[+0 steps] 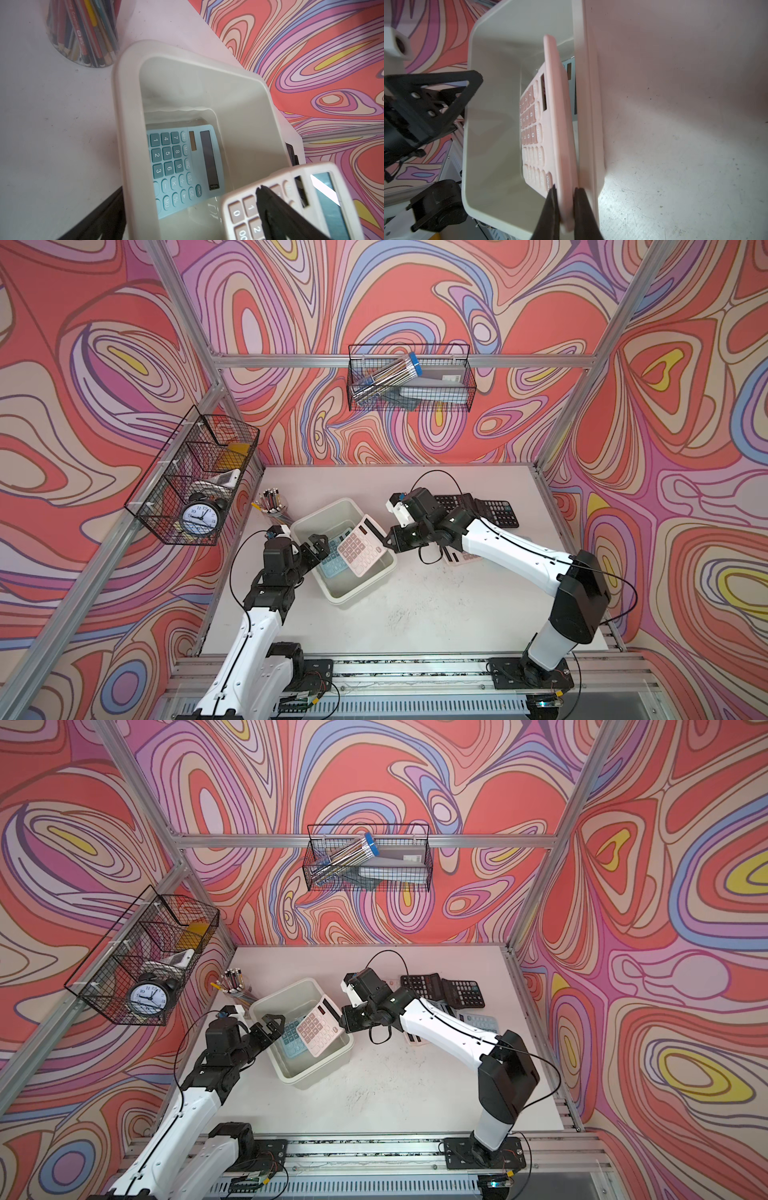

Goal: Put the calculator in the storage box
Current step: Place the calculator in the storage box.

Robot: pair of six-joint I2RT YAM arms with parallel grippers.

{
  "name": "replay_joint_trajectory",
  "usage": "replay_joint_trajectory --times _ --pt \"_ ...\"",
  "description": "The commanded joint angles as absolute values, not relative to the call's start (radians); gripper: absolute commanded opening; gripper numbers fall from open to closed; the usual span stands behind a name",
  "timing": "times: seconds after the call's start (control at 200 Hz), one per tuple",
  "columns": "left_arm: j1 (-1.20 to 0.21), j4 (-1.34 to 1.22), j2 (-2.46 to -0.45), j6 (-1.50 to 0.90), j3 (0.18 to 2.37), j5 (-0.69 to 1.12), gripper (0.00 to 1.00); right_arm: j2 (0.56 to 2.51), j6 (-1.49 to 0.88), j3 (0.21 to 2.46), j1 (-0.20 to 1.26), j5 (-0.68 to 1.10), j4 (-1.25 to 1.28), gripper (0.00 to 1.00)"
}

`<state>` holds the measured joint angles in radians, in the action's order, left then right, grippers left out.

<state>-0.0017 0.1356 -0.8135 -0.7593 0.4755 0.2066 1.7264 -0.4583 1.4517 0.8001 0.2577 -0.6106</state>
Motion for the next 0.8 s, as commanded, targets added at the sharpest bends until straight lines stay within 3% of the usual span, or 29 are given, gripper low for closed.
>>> replay_joint_trajectory --times 0.0,0.676,0.796 --pt "-0.008 0.141 -0.796 -0.761 0.479 0.2 0.99 1.764 -0.474 1.5 0.831 0.218 -0.644 0.0" --pt "-0.008 0.164 -0.774 -0.756 0.482 0.174 0.99 1.939 -0.504 1.63 0.994 0.056 -0.815 0.0" --pt "-0.008 0.169 -0.769 -0.755 0.483 0.172 0.99 1.922 -0.502 1.635 1.005 0.052 -0.834 0.17"
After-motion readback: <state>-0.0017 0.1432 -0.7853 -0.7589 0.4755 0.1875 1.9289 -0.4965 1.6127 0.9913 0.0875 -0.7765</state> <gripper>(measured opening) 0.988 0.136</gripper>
